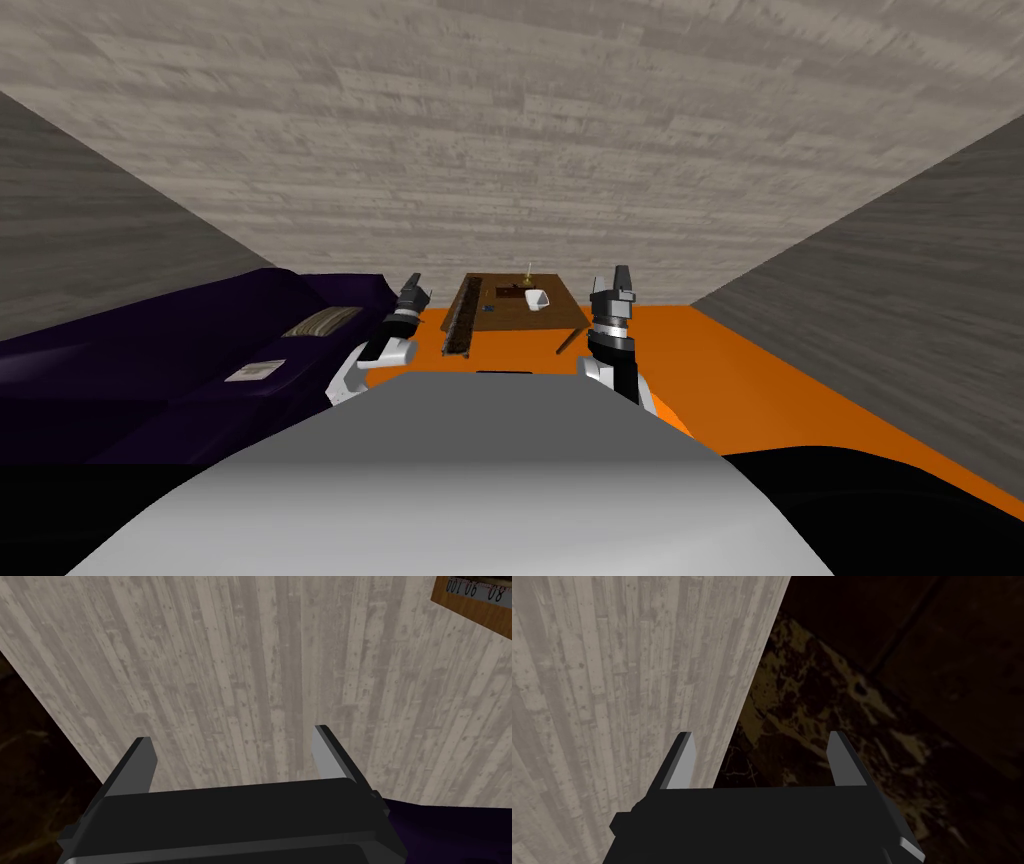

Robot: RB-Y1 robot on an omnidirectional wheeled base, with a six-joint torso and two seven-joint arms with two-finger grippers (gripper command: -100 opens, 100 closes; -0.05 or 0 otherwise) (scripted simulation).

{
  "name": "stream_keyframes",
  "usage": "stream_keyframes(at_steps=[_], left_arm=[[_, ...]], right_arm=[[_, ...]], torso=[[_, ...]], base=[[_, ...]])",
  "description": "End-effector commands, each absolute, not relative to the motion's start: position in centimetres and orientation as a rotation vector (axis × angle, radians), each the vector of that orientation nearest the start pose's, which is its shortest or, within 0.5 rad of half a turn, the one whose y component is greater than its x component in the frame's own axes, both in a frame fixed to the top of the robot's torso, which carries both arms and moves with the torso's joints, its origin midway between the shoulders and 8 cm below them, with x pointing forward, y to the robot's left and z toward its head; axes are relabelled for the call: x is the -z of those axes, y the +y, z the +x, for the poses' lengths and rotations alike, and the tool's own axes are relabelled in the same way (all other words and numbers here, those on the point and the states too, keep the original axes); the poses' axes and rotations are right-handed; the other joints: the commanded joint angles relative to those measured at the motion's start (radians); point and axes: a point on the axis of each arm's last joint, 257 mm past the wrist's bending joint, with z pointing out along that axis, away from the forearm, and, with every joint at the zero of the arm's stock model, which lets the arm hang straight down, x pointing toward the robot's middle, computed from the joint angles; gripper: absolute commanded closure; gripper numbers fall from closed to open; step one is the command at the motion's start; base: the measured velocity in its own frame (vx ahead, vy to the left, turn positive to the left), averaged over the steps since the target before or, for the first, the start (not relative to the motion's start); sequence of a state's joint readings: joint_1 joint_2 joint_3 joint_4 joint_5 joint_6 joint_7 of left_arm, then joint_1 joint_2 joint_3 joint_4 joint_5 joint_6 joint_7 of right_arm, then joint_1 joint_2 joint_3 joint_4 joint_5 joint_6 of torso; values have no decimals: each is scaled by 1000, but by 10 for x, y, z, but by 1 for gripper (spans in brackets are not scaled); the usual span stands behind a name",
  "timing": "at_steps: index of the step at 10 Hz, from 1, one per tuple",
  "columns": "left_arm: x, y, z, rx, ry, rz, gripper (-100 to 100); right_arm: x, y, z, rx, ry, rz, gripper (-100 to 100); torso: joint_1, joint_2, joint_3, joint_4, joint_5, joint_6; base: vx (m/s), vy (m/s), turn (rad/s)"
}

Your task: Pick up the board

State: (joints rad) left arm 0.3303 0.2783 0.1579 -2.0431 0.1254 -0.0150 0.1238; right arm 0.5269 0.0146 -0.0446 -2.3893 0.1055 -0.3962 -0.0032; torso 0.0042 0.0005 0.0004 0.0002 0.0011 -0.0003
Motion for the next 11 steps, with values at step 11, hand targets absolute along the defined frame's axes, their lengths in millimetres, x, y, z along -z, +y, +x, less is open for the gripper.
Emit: stream_keyframes(at_steps=[11], left_arm=[[229,474,466,888,1127,-1465,-100]], right_arm=[[-44,-286,336,-1171,667,617,0]], torso=[[0,-1,0,0,0,0]], base=[[-27,58,-166]])
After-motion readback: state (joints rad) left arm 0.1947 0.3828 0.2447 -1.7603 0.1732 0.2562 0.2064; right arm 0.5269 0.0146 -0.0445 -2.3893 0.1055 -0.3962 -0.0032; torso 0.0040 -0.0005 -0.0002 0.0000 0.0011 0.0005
